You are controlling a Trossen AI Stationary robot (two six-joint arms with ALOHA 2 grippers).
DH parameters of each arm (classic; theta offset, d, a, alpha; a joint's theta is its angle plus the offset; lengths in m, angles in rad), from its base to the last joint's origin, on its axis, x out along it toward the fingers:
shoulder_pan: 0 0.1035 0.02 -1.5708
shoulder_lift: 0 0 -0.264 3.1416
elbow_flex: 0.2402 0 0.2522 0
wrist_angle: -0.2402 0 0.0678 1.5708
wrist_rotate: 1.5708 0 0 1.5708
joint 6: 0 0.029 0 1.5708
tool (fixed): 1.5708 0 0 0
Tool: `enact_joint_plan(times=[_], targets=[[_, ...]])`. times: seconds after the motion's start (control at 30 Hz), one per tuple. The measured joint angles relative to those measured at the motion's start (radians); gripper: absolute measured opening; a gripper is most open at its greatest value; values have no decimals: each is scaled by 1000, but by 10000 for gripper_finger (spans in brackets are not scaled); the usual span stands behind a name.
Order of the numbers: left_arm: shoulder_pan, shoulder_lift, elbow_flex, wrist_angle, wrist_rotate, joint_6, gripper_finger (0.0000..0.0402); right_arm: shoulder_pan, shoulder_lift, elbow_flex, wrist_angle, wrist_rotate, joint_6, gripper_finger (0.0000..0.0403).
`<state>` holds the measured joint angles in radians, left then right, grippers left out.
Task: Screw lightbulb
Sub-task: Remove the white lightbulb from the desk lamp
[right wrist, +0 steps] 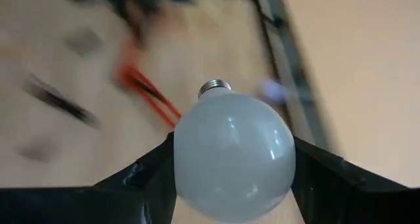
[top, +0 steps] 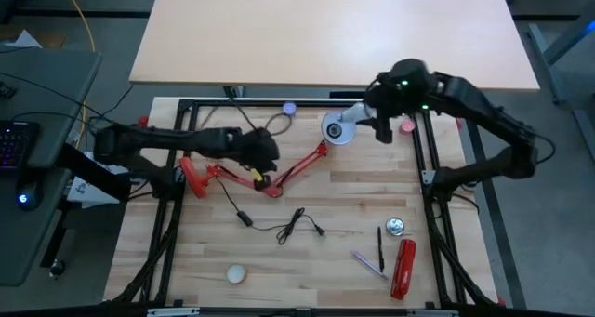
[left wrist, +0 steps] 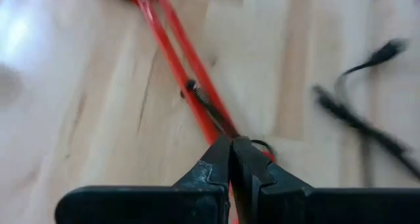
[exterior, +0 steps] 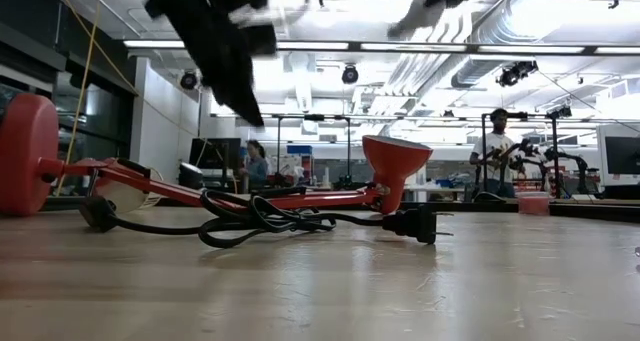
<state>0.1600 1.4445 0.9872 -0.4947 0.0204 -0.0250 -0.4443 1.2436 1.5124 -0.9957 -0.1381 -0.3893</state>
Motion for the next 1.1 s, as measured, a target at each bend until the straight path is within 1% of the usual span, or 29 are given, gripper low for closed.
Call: enact_joint_plan(times=[0.03,0.1,0.13,0.2,0.27,0.37,0.53,0.63,0.73,0.8,0.9,0.97,1.03,1.1], targets=[[0,-40,9,-28,1,-8,0,2,-12,-3,19,-72,66,236],[-7,-138,4,-34,13,-62,0,12,-25,-23,82,-204,188,236],[-15,-190,-11,-14,25,-96,0,24,-26,-38,112,-253,235,236],[-38,-299,-63,71,31,-178,0,60,-23,-87,185,-315,277,236],[-69,-416,-143,197,17,-276,0,108,-23,-166,292,-346,314,236],[-115,-572,-278,361,-38,-398,0,181,-22,-311,488,-353,391,236],[-180,-752,-466,494,-131,-567,0,282,-22,-535,804,-352,602,236],[-216,-819,-559,575,-186,-584,0,335,-22,-613,933,-339,675,236],[-238,-855,-648,681,-212,-592,0,376,-22,-651,1013,-331,685,236],[-253,-860,-724,766,-225,-616,0,395,-29,-668,1026,-328,670,237],[-272,-853,-838,919,-271,-662,0,416,-61,-695,1018,-326,646,237],[-275,-854,-886,990,-288,-697,0,425,-98,-718,1020,-326,632,237],[-275,-855,-912,993,-293,-723,0,427,-141,-750,1024,-326,641,237],[-274,-855,-918,957,-307,-718,0,427,-187,-789,1022,-307,688,237]])
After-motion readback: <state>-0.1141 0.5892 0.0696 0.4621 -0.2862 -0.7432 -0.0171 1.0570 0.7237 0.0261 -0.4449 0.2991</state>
